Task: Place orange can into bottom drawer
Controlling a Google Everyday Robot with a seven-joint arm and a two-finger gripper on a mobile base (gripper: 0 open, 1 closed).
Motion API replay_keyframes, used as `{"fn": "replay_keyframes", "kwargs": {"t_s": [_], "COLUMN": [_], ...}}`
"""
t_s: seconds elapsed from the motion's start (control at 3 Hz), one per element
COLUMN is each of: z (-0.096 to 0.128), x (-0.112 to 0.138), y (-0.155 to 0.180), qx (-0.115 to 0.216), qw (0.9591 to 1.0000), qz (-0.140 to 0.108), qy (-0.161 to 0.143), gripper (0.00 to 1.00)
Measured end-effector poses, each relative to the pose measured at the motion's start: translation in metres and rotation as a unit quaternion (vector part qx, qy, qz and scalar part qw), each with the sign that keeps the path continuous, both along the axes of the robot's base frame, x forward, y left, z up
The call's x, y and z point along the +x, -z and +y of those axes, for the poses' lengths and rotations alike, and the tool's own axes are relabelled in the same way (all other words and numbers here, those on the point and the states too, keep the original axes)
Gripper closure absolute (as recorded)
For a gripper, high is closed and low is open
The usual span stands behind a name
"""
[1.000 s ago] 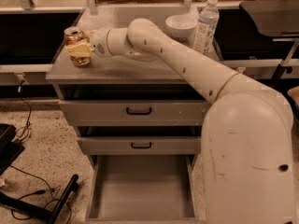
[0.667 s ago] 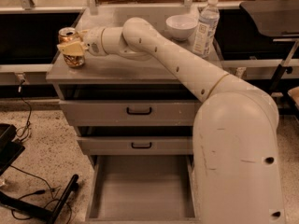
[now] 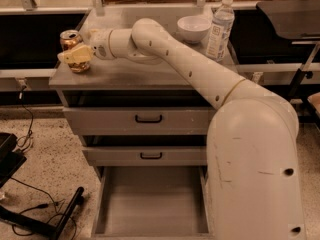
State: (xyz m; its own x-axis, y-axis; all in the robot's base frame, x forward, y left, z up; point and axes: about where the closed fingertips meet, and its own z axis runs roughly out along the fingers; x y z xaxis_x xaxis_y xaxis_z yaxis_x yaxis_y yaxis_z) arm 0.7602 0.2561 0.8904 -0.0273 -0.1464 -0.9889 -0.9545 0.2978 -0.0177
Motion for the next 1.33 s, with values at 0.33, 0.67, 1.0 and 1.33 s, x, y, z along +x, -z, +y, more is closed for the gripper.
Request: {"fn": "replay_keyframes", "kwargs": {"t_s": [0.33,0.67,1.0,1.33], "z": [0.000,0.000,-0.023,-0.068], "x": [0.000,0.000,-0.013,-0.044], "y": [0.000,0.000,-0.011,-0.043], "qx": [0.000,0.000,-0.021,-0.049], "qw": [1.0000,1.0000,0.9997,0.9975], "qz": [0.000,0.000,-0.005,-0.023], "qy": [0.000,0.000,0.010,0.046], "gripper": [0.42,0.66,0.89,1.00]}}
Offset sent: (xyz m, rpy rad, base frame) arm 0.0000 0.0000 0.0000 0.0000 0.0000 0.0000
